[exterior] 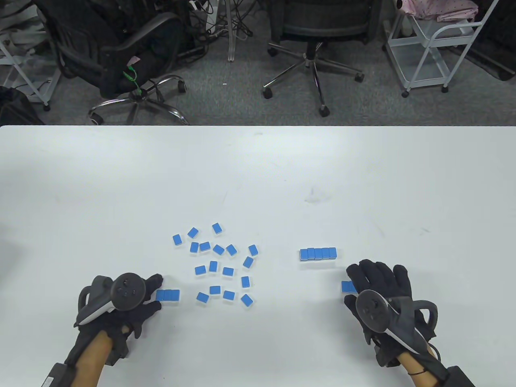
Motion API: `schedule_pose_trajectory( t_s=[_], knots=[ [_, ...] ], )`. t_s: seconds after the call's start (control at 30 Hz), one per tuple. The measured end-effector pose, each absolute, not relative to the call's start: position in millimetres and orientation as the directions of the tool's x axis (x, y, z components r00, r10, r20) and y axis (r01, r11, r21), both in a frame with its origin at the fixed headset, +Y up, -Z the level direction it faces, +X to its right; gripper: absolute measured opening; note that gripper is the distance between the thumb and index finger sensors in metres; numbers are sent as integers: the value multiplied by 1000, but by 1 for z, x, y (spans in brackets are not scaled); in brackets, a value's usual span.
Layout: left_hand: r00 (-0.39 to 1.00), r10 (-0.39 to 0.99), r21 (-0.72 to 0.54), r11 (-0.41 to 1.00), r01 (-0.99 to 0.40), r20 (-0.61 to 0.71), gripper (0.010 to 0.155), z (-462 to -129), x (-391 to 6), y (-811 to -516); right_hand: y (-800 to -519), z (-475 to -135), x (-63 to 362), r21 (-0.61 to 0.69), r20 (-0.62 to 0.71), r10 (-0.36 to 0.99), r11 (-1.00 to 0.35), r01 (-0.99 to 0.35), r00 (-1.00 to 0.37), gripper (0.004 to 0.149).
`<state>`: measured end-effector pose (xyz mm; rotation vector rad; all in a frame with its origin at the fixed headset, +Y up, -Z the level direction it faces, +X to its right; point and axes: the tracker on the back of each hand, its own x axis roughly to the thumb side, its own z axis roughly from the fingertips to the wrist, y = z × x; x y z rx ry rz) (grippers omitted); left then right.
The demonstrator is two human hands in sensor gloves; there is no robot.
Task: Build mahjong tile wall
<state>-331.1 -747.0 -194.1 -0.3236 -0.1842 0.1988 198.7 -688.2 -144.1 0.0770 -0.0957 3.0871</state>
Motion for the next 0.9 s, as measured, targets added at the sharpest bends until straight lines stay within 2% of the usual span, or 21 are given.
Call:
schedule_pose_trajectory(
  t_s=[0.13, 0.23, 0.33, 0.47, 0.6, 0.77, 0.9],
  knots=[
    [934, 355, -273, 895, -354, -46, 62, -212, -356, -752, -686, -143, 197, -72, 60, 52, -996, -56, -997, 67],
    [926, 357, -293, 879, -377, -120, 63, -234, -358, -751, -686, -143, 195, -77, 64, 48, -996, -53, -997, 66],
    [958, 260, -344, 894, -286, -121, 63, -260, -343, -746, -687, -142, 195, -75, 66, 49, -996, -54, -997, 66],
    [989, 115, -384, 912, -142, -93, 71, -289, -313, -746, -687, -143, 196, -65, 61, 51, -996, -55, -997, 67],
    [995, 58, -391, 916, -87, -85, 70, -309, -289, -749, -687, -143, 196, -67, 63, 49, -996, -53, -997, 67],
    [997, -47, -366, 930, 23, -56, 65, -318, -270, -752, -688, -143, 196, -65, 71, 43, -997, -48, -997, 67],
    [996, -53, -336, 941, 26, -70, 57, -318, -265, -753, -689, -144, 195, -55, 75, 45, -997, -49, -996, 67]
  ],
)
